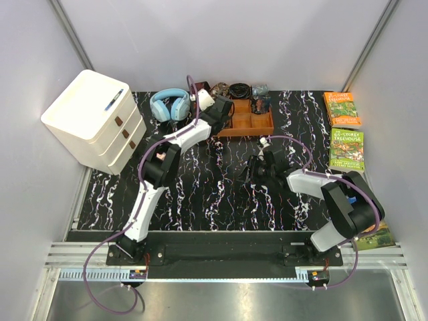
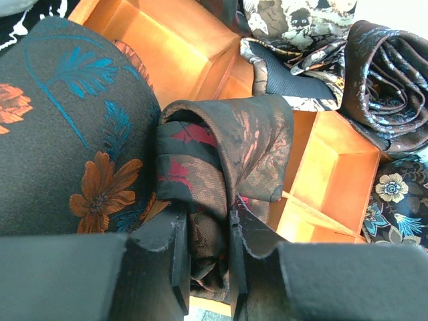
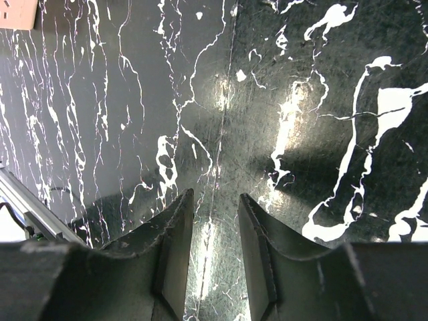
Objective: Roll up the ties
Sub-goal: Place the tie in the storage box.
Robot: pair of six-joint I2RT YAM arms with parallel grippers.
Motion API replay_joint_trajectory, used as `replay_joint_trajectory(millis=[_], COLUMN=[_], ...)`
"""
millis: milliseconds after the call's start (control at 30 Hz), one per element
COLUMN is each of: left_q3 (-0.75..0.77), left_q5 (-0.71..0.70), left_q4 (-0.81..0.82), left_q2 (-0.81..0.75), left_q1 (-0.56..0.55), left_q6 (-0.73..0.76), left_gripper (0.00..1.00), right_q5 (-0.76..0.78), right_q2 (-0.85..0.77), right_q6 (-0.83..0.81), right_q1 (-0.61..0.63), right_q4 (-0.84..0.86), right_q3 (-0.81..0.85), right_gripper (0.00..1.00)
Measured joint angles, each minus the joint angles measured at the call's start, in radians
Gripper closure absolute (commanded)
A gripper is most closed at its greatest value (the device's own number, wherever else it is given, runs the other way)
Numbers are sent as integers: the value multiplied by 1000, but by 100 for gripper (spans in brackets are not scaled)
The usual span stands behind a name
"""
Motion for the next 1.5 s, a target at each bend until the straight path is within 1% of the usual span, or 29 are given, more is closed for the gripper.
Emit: replay_joint_trajectory(millis=[67,100,200,233,333,600,767,867,1100,1233,1300,1367,1467,1500], left_q3=[0,0,-2,-5,-19,-64,-130,-165,-207,-299,-382,-435,-572,-615], left_q5=[5,10,32,40,68,69,64,62,44,23,-3,-19,-50,-56], left_q4=[0,-2,-8,-8,0,28,20,-5,-56,-77,-84,-72,-61,-63], left_q2=[2,2,3,2,2,-27,-90,-134,-214,-319,-417,-479,-636,-688], left_q1=[-1,-1,-2,-2,-6,-21,-35,-43,-68,-85,-96,-108,-125,-129], left_q6=[-6,-14,-30,-34,-36,-11,3,7,34,56,76,91,128,138], left_gripper=[63,54,50,43,38,35,29,22,20,20,20,20,22,22], right_q5=[-6,-8,-11,-13,-15,-15,-15,-15,-14,-13,-13,-13,-12,-12], right_q2=[3,5,5,5,5,6,6,6,6,6,5,4,-1,-4], right_q6=[1,1,1,1,2,3,5,5,11,14,16,17,18,18], right_q1=[-1,-1,-2,-2,-3,-4,-4,-4,-4,-4,-4,-4,-4,-4], right_q4=[1,1,1,1,2,8,8,8,8,8,8,8,10,10], right_q3=[0,0,0,0,0,0,0,0,0,0,0,-2,-11,-14], right_gripper=[59,59,59,59,59,59,59,59,59,57,55,53,48,43])
